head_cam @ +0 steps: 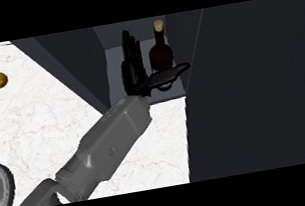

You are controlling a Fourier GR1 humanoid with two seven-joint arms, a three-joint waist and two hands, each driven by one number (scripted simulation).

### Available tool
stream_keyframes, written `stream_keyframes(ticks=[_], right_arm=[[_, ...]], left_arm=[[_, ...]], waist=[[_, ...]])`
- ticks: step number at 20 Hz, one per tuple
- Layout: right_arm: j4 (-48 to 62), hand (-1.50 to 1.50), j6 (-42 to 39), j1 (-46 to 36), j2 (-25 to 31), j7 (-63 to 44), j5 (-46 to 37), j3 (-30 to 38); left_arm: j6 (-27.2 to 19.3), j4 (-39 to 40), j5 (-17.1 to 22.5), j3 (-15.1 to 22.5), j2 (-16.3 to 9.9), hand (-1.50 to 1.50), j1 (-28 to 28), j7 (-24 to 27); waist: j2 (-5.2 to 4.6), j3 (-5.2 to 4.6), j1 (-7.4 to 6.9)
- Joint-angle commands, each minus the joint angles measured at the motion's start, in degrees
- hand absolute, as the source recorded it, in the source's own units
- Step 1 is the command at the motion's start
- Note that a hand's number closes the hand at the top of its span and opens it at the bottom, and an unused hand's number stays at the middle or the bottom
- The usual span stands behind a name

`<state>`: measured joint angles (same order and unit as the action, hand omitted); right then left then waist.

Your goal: Pick up the wine, place it into the cabinet and close the cabinet

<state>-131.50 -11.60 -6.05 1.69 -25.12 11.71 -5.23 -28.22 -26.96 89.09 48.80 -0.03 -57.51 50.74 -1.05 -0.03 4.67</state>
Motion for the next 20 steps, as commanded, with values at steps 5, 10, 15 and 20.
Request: stream_keyframes(ticks=[5,10,15,20], right_arm=[[-4.84,-1.50,0.97,3.86,0.38,-2.28,-1.75,-0.96],[-2.51,-1.50,1.13,0.38,1.47,-3.01,1.10,2.71],[-6.77,-1.50,3.84,2.04,-0.32,-5.76,-3.71,-2.27],[-6.50,-1.50,2.02,4.81,0.75,-4.03,-1.52,0.00]], left_arm=[[0.19,-6.19,-0.60,4.23,0.03,-1.50,4.51,2.23],[-3.56,-9.13,-1.72,6.05,0.02,-1.50,6.09,5.16],[-2.87,-11.11,-6.05,3.60,0.02,-1.50,7.69,3.45],[0.71,-11.58,-11.20,3.40,0.00,-1.50,15.15,6.37]], waist=[[0.77,0.02,-2.31],[0.76,0.03,-2.71],[1.08,0.02,-3.98],[1.04,0.04,-4.05]])
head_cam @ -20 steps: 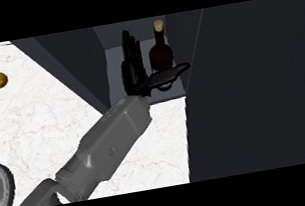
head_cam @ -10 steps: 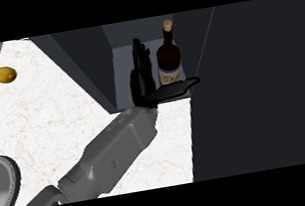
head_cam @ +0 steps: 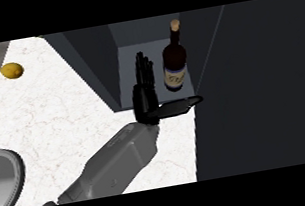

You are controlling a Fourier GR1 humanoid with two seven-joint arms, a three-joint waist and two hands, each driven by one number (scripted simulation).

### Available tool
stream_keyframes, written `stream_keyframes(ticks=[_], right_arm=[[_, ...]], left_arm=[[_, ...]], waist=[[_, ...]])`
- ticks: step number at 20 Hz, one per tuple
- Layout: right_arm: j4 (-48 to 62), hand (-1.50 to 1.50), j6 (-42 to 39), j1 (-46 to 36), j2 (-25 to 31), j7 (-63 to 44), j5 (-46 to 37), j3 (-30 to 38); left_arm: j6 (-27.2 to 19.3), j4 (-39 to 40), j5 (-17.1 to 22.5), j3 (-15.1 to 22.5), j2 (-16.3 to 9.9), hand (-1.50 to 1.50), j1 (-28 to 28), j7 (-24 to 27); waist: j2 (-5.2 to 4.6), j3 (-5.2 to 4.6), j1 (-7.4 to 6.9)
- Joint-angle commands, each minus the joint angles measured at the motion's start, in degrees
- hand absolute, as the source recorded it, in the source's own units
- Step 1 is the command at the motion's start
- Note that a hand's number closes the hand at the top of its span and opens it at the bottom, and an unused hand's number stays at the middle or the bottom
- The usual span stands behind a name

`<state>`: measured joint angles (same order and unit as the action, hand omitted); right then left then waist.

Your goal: Pick up the wine, place it into the cabinet and close the cabinet

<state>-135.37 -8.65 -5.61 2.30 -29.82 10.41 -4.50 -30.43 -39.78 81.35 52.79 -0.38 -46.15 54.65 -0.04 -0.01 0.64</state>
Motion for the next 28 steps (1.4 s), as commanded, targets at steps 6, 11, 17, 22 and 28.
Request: stream_keyframes(ticks=[6,11,17,22,28], right_arm=[[0.06,-1.50,-1.20,5.64,-1.08,3.97,-2.66,-2.75],[3.04,-1.50,-2.43,3.00,1.05,5.39,0.51,3.03],[-0.77,-1.50,0.75,-0.69,0.81,0.27,-1.78,1.45],[-0.07,1.50,-8.18,2.84,5.78,2.83,6.49,3.61],[-8.68,1.50,-12.84,7.92,8.97,-1.02,11.81,0.75]], left_arm=[[-5.06,-19.41,-10.12,0.44,-5.77,-1.50,9.91,-2.30],[-4.50,-29.83,-14.98,2.77,-11.41,-1.50,15.52,-4.82],[-4.09,-44.81,-19.00,2.45,-22.06,-1.50,21.91,-10.84],[0.35,-53.29,-21.00,2.10,-28.89,-1.50,26.23,-11.42],[4.39,-60.94,-22.30,-0.72,-37.72,1.50,33.27,-11.44]], waist=[[0.30,0.04,-0.93],[0.27,0.07,-1.20],[0.27,0.02,-1.23],[0.24,0.05,-1.28],[0.33,0.03,-0.74]])
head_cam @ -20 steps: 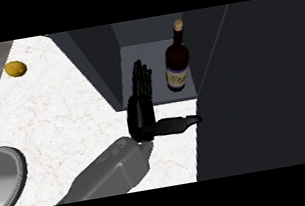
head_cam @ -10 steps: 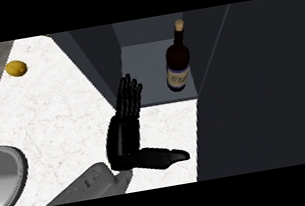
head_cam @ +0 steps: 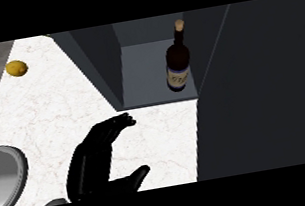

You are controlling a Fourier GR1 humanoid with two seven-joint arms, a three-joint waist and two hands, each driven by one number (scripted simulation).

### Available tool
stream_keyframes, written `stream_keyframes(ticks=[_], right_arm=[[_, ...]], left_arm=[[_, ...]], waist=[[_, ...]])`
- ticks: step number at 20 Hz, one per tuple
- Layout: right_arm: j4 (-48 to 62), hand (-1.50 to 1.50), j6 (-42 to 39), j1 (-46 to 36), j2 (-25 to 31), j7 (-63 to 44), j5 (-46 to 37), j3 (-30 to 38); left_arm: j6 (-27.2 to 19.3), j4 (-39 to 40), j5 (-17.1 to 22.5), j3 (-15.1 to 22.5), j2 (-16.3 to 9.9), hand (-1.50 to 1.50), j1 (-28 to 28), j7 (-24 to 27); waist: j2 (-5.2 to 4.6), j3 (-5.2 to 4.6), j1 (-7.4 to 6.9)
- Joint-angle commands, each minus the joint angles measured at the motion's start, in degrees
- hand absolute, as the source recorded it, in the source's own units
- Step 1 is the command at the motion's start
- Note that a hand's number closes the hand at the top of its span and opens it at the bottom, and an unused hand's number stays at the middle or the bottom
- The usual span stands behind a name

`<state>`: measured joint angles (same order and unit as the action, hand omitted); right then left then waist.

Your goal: Pick up the wine, place it into the cabinet and close the cabinet

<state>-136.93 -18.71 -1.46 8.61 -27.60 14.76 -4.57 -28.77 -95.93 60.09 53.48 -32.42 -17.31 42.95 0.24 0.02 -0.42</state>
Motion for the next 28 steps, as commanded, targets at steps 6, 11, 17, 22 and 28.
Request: stream_keyframes(ticks=[6,11,17,22,28], right_arm=[[-4.19,1.50,-3.37,4.72,-1.10,-2.59,6.47,-8.80],[-6.72,1.50,0.17,2.43,-4.54,-8.38,1.06,-20.75],[-8.68,1.50,5.97,-2.52,-8.42,-16.40,-2.69,-32.24],[-0.31,1.50,14.44,-10.83,-8.55,-16.42,-9.18,-43.62],[8.67,1.50,29.49,-21.11,-8.54,-11.18,-15.07,-51.00]], left_arm=[[11.34,-10.34,2.64,-8.27,-15.74,1.50,12.21,1.42],[7.69,-14.80,1.08,-8.79,-16.78,1.50,18.12,1.80],[20.47,-14.29,6.27,-18.07,-26.62,-1.50,29.00,8.56],[24.97,-13.16,11.04,-23.58,-30.01,-1.50,32.94,8.78],[30.54,-9.42,11.03,-26.33,-32.22,-1.50,37.51,11.13]], waist=[[-0.03,-0.04,-0.32],[0.11,-0.07,-0.30],[0.36,-0.16,-0.77],[0.57,-0.26,-1.65],[0.49,-0.26,-2.42]])
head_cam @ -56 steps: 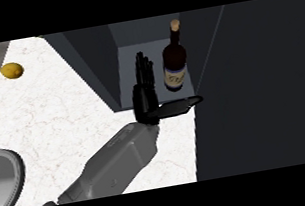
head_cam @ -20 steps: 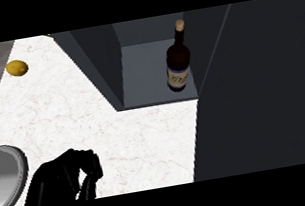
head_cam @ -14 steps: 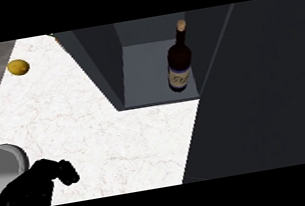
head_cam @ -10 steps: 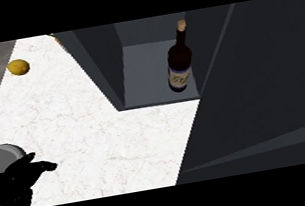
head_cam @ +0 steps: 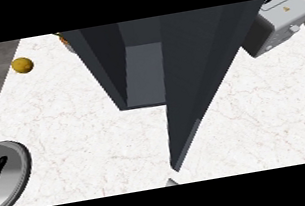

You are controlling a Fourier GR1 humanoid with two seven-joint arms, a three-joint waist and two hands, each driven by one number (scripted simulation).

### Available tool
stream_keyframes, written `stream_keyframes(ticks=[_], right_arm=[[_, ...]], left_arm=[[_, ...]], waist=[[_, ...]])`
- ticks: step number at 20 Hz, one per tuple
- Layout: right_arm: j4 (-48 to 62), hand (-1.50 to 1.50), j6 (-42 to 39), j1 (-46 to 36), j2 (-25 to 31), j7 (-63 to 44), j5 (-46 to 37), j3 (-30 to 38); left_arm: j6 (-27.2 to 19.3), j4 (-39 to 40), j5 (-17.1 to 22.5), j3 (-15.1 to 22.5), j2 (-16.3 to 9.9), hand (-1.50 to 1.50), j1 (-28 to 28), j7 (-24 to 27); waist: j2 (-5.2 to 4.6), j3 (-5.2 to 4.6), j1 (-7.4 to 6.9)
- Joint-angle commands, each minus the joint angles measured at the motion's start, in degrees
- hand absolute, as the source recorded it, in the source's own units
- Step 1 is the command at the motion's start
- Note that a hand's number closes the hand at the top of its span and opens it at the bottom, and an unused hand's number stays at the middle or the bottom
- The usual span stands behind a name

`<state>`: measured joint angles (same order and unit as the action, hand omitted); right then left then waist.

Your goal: Pick up the wine, place it into the cabinet and close the cabinet

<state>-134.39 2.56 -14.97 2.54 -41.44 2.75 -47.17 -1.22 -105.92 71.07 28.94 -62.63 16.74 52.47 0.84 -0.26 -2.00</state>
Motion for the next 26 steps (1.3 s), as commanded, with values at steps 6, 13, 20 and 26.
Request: stream_keyframes(ticks=[6,13,20,26], right_arm=[[7.74,1.50,18.84,-12.68,-2.19,6.05,-6.80,-6.99],[12.77,1.50,24.56,-24.09,-2.10,3.77,-2.63,0.52],[31.24,1.50,27.07,-39.18,-2.44,7.09,3.21,11.11],[43.45,1.50,16.42,-45.47,-2.52,13.32,11.49,21.62]], left_arm=[[9.43,5.10,0.62,-5.45,-4.10,-1.50,6.26,3.55],[18.67,8.40,3.98,-10.87,-7.80,-1.50,8.95,3.23],[20.69,8.60,0.39,-11.91,-7.21,-1.50,12.68,3.49],[22.44,12.28,0.28,-14.93,-4.55,-1.50,12.76,3.31]], waist=[[-0.03,-0.04,-1.28],[-0.50,-0.02,-1.86],[-0.78,0.15,-2.26],[-1.21,0.18,-1.70]])
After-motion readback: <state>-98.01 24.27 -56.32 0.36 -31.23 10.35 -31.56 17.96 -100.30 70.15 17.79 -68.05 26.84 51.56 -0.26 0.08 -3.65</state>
